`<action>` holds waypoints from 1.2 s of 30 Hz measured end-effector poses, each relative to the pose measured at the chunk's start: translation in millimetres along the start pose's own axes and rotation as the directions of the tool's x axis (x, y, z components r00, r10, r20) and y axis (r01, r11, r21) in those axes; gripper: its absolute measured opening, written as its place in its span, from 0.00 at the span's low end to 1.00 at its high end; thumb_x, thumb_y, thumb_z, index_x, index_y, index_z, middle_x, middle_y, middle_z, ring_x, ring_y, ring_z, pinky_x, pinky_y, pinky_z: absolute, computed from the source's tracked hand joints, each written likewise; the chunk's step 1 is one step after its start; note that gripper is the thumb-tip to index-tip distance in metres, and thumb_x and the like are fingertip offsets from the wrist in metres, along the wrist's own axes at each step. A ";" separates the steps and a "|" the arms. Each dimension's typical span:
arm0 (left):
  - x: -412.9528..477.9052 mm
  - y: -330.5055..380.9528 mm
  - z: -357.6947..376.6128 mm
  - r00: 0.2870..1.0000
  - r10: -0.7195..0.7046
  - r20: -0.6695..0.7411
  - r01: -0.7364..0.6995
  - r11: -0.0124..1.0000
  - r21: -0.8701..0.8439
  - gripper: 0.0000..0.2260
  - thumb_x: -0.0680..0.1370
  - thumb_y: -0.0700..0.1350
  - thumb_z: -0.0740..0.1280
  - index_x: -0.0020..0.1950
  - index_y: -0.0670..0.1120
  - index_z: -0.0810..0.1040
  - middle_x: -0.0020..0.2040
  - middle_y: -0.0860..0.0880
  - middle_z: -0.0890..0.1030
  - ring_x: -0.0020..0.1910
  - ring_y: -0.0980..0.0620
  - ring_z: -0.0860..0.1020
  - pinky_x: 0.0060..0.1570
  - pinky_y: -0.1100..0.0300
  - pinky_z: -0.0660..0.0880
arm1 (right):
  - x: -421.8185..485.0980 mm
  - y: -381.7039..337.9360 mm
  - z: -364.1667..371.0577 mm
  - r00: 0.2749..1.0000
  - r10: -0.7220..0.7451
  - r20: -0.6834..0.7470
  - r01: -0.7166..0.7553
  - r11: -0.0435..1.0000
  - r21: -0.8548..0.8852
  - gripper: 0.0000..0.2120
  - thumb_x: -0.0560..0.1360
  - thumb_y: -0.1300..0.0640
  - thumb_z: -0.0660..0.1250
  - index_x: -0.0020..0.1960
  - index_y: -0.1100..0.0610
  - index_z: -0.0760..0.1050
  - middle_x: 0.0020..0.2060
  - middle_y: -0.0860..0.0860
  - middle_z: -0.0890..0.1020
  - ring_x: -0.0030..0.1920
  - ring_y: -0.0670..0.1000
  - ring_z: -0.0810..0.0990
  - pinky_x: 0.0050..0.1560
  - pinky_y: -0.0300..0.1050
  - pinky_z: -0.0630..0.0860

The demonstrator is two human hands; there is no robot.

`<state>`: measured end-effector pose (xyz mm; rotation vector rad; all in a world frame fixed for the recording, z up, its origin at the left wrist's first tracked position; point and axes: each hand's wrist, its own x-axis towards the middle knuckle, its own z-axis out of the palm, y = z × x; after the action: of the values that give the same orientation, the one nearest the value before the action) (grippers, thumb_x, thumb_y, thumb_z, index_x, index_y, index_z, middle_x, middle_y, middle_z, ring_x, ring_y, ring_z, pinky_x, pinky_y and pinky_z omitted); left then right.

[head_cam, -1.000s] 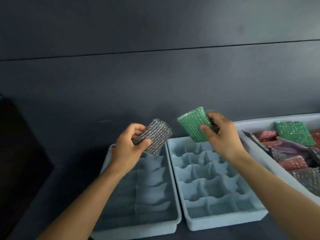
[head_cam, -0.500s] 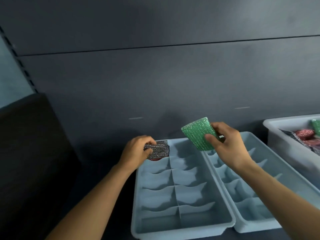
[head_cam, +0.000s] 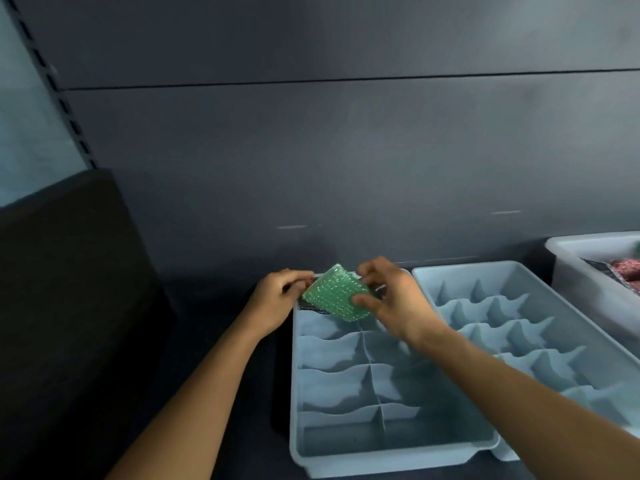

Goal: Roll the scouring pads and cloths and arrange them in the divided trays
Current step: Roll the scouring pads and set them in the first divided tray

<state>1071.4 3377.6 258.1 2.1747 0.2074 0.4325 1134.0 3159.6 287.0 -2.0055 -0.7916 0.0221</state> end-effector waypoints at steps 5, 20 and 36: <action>-15.6 -5.6 -7.9 0.993 -0.079 0.090 0.082 0.996 -0.029 0.27 0.75 0.27 0.53 0.67 0.49 0.76 0.60 0.56 0.81 0.55 0.56 0.78 0.57 0.63 0.69 | 8.5 -0.2 19.5 0.982 -0.051 0.179 0.123 0.899 -0.420 0.09 0.74 0.56 0.69 0.54 0.52 0.75 0.46 0.51 0.78 0.49 0.55 0.78 0.46 0.45 0.72; -38.7 52.0 6.8 0.985 0.123 -0.125 -0.097 0.976 0.197 0.17 0.78 0.34 0.62 0.64 0.47 0.78 0.58 0.51 0.81 0.56 0.55 0.79 0.59 0.55 0.75 | -11.5 -0.7 -33.5 0.962 -0.180 0.207 0.261 0.828 -0.496 0.22 0.76 0.48 0.66 0.69 0.48 0.71 0.63 0.50 0.74 0.63 0.54 0.71 0.64 0.49 0.68; 45.6 272.9 270.6 0.893 0.349 0.286 -0.350 0.936 -0.049 0.14 0.79 0.37 0.64 0.62 0.45 0.80 0.58 0.51 0.82 0.53 0.56 0.80 0.55 0.63 0.75 | -72.5 151.1 -336.3 0.939 0.173 -0.297 -0.289 0.865 -0.410 0.08 0.75 0.63 0.68 0.50 0.54 0.83 0.43 0.49 0.85 0.44 0.52 0.83 0.51 0.51 0.80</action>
<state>1214.2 3027.1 339.2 2.2512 -0.3539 0.3026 1263.3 2809.9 333.7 -2.4723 -0.4061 -0.2972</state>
